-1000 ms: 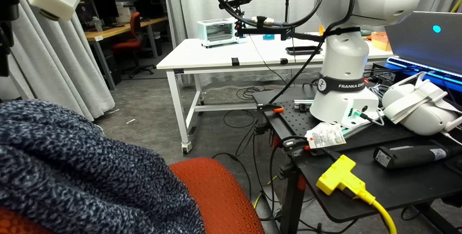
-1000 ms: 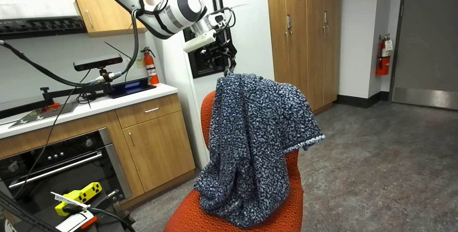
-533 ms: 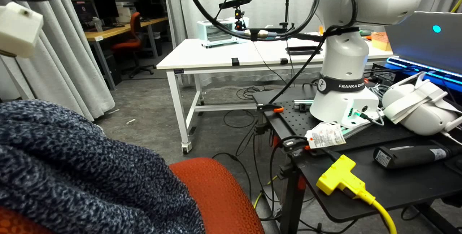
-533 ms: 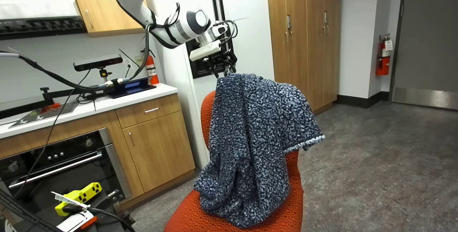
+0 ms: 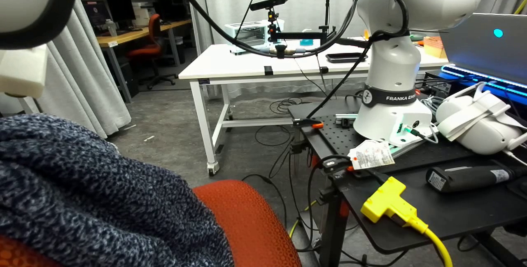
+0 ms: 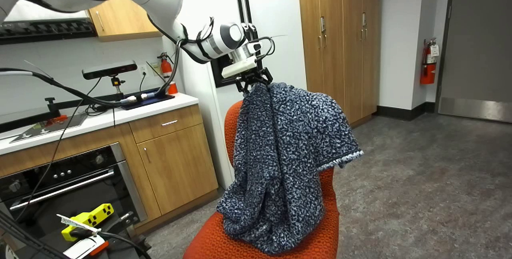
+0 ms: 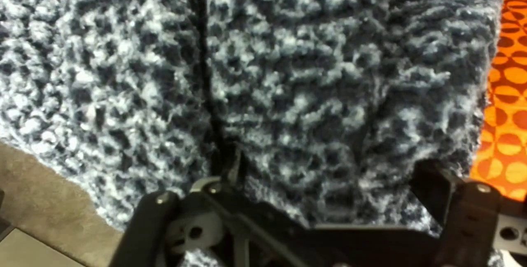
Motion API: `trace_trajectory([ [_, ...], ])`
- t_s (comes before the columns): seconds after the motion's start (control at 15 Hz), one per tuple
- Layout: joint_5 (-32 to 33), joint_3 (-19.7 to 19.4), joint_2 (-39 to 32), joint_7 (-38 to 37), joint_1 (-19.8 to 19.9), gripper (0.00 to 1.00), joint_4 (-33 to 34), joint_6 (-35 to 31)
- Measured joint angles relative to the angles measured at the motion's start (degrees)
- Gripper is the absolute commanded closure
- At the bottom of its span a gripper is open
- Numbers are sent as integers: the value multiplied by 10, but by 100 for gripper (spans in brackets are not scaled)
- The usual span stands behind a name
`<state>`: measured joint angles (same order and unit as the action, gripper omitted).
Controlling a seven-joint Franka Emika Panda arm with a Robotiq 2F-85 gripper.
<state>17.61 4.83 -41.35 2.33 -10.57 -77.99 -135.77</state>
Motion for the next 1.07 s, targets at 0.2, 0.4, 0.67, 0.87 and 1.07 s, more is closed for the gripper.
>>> trace_trajectory([
  [0.2,0,0,-11,6,-1,51,20,11],
  [0.4,-3,0,-12,7,-2,72,32,20],
  [0.67,-8,-3,-1,4,-2,99,32,20],
  [0.87,-27,-4,17,-1,3,97,21,18],
  [1.07,-45,-5,54,-14,9,98,-19,1],
])
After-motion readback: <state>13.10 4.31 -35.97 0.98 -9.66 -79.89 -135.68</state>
